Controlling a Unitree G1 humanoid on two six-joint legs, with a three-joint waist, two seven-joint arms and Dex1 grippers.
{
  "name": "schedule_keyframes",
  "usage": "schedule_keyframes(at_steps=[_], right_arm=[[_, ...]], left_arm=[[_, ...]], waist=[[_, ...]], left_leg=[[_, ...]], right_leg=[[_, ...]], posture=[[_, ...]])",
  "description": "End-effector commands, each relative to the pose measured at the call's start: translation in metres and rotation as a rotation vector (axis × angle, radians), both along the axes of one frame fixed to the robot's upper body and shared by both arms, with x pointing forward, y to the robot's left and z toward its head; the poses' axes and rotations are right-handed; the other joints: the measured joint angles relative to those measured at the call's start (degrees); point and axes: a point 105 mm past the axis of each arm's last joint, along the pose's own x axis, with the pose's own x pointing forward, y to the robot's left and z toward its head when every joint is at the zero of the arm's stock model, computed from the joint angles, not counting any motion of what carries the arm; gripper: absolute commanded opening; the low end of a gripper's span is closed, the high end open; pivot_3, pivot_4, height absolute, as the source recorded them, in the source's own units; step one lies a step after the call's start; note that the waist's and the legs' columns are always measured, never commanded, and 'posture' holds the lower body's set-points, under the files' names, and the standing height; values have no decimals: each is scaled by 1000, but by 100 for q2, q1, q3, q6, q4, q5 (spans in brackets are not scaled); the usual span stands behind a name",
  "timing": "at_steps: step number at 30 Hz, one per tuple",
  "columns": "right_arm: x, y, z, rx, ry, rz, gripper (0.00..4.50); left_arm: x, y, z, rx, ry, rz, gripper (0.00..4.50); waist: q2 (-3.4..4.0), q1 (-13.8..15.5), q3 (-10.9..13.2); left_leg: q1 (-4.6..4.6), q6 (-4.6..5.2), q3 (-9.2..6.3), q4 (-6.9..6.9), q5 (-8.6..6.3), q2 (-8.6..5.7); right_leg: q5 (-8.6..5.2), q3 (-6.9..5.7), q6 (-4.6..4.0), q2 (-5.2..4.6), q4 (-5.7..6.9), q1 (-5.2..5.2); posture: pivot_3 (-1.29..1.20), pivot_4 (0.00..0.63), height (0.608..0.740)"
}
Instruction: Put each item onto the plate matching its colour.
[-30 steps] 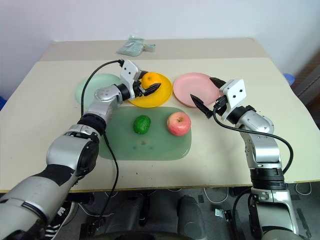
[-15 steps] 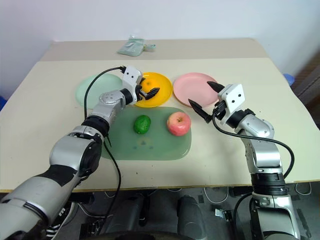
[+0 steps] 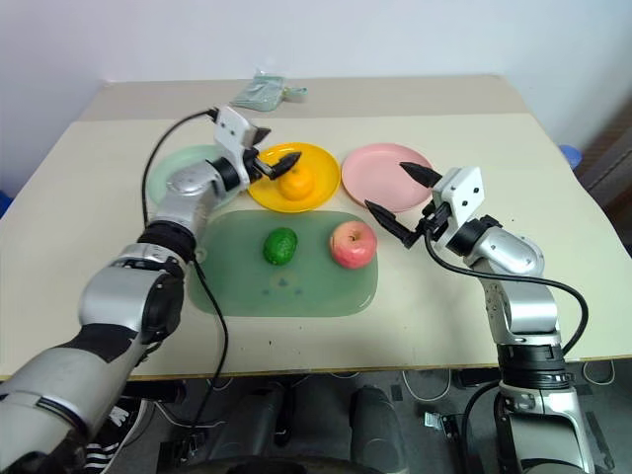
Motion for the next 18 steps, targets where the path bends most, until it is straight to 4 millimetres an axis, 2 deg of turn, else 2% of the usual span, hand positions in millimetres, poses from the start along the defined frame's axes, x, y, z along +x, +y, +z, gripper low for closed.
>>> schedule_keyframes(at_steps=[1,4,9,14,18], right_arm=[[-21,7,15,3,-39,115,4500],[-36,14,8,-39,0,208,4500],[-36,13,5,-50,12,214,4500],[-34,14,4,-53,17,216,4500],[-34,13,3,-59,19,212,4500]], left_arm=[[-15,15,14,98,-49,-119,4485],[-35,26,5,149,-10,-249,4485],[-70,42,-3,165,76,-441,4485],[-101,34,-16,134,144,-557,4485],[-112,29,-27,122,178,-540,4485]], waist=[[1,0,0],[4,6,-2],[1,9,0],[3,32,-1],[3,31,-1]], left_leg=[[0,0,0,-1,0,0],[2,0,0,-3,0,4],[0,0,-4,9,0,21],[1,-1,-8,8,0,25],[0,-1,-8,1,0,25]], right_leg=[[0,0,-1,1,0,0],[0,1,-1,3,0,2],[3,2,-7,3,-1,4],[3,3,-11,2,-6,5],[3,7,-12,0,-10,0]], posture=[[0,150,740],[0,150,740],[0,150,740],[0,150,740],[0,150,740]])
